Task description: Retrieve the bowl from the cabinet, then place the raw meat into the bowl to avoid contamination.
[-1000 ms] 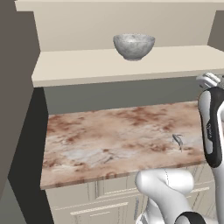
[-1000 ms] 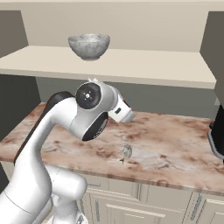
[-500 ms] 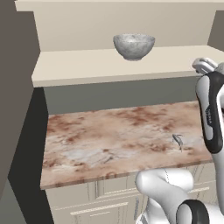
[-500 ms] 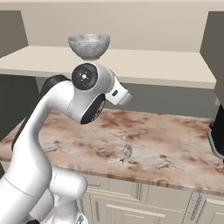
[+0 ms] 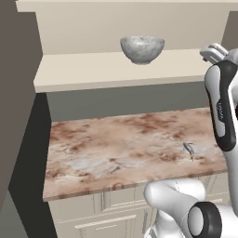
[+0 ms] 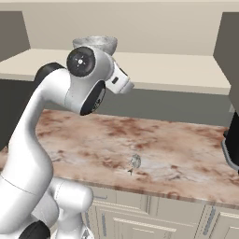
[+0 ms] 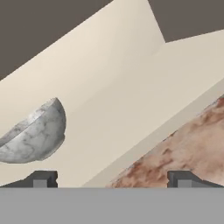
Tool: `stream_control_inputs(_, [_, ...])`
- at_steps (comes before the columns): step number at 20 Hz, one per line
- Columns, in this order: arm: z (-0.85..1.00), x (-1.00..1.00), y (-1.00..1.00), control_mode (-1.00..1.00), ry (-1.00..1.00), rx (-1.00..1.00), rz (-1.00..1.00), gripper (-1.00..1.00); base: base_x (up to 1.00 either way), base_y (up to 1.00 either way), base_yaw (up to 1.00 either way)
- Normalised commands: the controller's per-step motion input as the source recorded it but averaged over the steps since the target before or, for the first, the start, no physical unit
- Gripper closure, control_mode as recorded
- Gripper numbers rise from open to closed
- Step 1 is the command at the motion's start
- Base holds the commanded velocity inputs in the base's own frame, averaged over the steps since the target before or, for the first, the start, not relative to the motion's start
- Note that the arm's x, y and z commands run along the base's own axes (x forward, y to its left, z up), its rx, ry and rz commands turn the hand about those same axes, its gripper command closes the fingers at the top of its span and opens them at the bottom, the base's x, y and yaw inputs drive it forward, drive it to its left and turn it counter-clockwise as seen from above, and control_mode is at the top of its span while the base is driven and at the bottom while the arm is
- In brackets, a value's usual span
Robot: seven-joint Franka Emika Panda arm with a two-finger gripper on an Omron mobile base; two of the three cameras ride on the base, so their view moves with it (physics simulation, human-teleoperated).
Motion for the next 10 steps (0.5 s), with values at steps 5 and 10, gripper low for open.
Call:
stream_control_inputs(5, [0.29,0.24,0.37,-1.0,-0.04,0.05,0.04,-1.0,0.0,0.0,0.0])
stream_control_inputs(10, [0.04,0.22,0.27,-1.0,0.03,0.09,0.11,-1.0,0.0,0.0,0.0])
